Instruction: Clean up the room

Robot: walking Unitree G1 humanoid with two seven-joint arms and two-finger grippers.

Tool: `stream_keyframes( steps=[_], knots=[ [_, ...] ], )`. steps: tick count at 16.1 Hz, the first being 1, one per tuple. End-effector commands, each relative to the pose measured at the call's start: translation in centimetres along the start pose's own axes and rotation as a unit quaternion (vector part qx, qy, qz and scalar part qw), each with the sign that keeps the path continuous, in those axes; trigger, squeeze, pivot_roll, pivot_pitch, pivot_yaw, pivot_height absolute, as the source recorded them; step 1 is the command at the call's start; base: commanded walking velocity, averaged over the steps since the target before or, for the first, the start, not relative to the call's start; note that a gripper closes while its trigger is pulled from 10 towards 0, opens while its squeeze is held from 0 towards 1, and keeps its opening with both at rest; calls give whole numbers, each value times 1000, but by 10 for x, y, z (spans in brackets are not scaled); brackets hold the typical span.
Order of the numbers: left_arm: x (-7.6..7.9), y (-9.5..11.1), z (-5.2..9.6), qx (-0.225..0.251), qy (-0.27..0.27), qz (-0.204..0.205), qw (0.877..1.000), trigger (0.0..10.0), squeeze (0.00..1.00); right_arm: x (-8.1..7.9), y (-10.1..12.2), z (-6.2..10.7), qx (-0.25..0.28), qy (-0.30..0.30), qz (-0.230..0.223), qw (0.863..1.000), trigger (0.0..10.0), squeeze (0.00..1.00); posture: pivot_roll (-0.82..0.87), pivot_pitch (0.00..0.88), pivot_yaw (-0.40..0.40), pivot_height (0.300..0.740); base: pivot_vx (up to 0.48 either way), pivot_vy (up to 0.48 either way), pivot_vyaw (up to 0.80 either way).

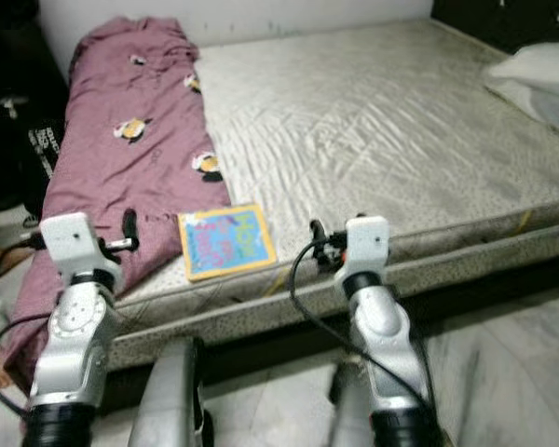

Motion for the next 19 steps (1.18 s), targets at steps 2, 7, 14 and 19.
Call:
stream_keyframes(
  steps=[2,7,14,19],
  knots=[
    [-8,3,-5,-1,8,-1,1000,10000,0,-1,8,-2,15,1,-6,1000,10000,0,-80,28,50,565,0,0,394],
    [-8,-9,-24,-46,-2,8,999,10000,0,20,10,24,4,-32,6,999,10000,0,-119,93,36,565,0,0,0],
    [22,-16,-44,-69,-57,9,996,10000,0,36,13,53,-18,-61,7,998,10000,0,-170,136,37,520,0,0,0],
    [25,-19,-49,-69,-63,3,996,10000,0,36,12,53,-28,-64,11,997,10000,0,-174,125,37,485,0,0,0]
  ],
)
Point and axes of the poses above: a point about 5 cm out from each wrist's last joint towards the gripper, its own z axis pointing back from the gripper into the wrist, its own y axis along the axis of the wrist's last joint, x = y × z, the point moved 1 cm from there along -z, pointing out of the wrist towards the gripper, and after that the axes turned 1 degree about -z, right-handed, at the moved point
